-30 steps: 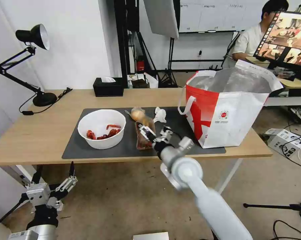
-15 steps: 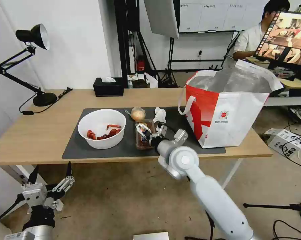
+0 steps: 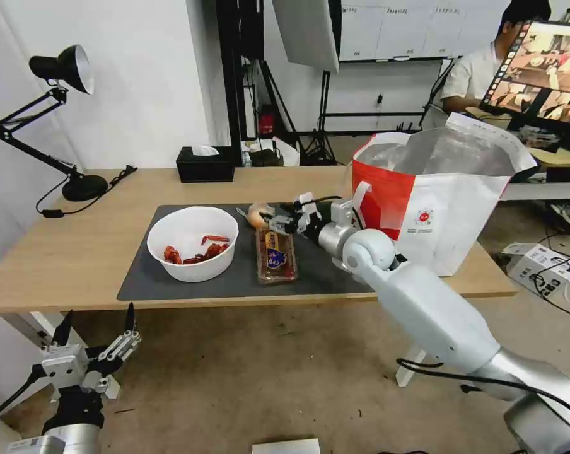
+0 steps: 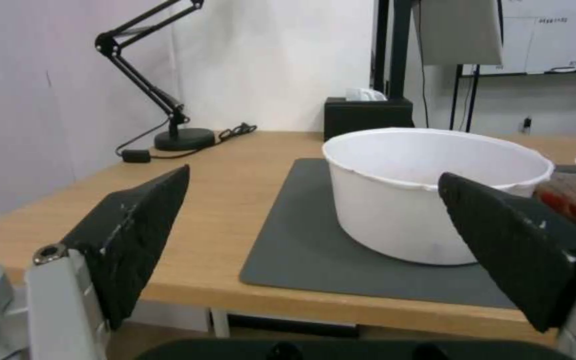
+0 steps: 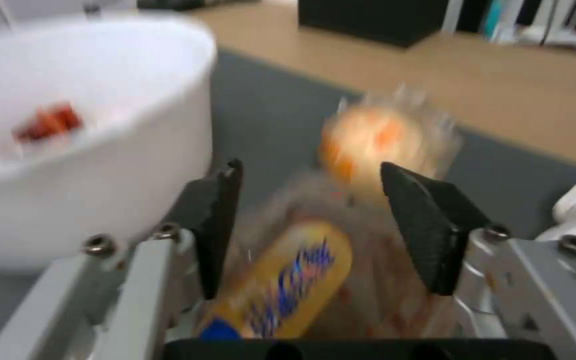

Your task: Pick up the trash from the table and place it into the takeout bag.

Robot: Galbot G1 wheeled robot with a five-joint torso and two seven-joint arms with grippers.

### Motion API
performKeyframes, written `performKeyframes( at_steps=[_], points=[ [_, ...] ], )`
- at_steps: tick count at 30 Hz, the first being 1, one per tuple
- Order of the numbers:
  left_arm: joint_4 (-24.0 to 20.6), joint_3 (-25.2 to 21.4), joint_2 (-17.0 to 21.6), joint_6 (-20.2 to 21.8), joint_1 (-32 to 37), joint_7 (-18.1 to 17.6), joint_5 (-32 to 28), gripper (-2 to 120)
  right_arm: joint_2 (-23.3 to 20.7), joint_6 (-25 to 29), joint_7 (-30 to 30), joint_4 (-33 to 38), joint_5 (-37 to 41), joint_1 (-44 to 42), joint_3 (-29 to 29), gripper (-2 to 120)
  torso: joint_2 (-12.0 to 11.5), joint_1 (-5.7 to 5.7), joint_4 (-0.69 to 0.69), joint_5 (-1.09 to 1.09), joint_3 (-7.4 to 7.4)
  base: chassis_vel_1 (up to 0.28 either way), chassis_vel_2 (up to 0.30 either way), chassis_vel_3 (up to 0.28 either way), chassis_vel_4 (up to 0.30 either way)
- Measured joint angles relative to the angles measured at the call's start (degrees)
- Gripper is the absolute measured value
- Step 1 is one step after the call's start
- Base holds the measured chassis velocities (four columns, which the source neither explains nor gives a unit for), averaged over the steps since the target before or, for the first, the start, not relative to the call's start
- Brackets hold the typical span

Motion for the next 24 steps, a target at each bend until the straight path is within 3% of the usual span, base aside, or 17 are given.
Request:
performKeyframes(
  at_steps=[3,9,12,17,19,24],
  points=[
    [0.1,0.0,0.6,0.0,-0.2,0.0,-0.4,100,1.1,0.1,-3.2,-3.9,-3.6,0.2,-1.3,38,0.0,0.0,0.0,0.0,0.01,0.0,0.0,0.0,0.0],
    [0.2,0.2,2.4,0.1,-0.7,0.3,-2.5,100,2.0,0.3,-3.4,-5.0,-4.6,-0.9,-1.1,19,0.0,0.0,0.0,0.0,0.0,0.0,0.0,0.0,0.0],
    [0.4,1.5,5.4,0.6,-1.0,1.4,-5.7,100,1.9,0.5,-3.0,-5.0,-4.5,-1.7,-0.9,4,0.0,-0.01,0.0,0.0,0.0,0.0,0.0,0.0,0.0],
    [0.9,5.0,10.1,2.8,-1.1,1.5,-11.4,100,1.9,0.6,-2.4,-4.6,-4.2,-2.1,-0.8,0,0.0,-0.01,0.0,-0.01,0.0,0.0,0.0,0.0,0.0],
    [0.0,7.4,14.7,4.4,-1.3,1.7,-17.5,100,1.8,0.7,-2.1,-4.4,-4.0,-2.0,-0.7,0,0.0,-0.01,0.0,-0.01,0.0,0.0,0.0,0.0,0.0],
    [-1.0,8.8,21.5,6.0,-2.8,1.8,-26.9,100,2.1,0.8,-1.9,-4.9,-3.9,-1.5,-0.9,0,0.0,0.0,0.0,-0.01,0.0,0.0,0.0,0.0,0.0]
  ],
)
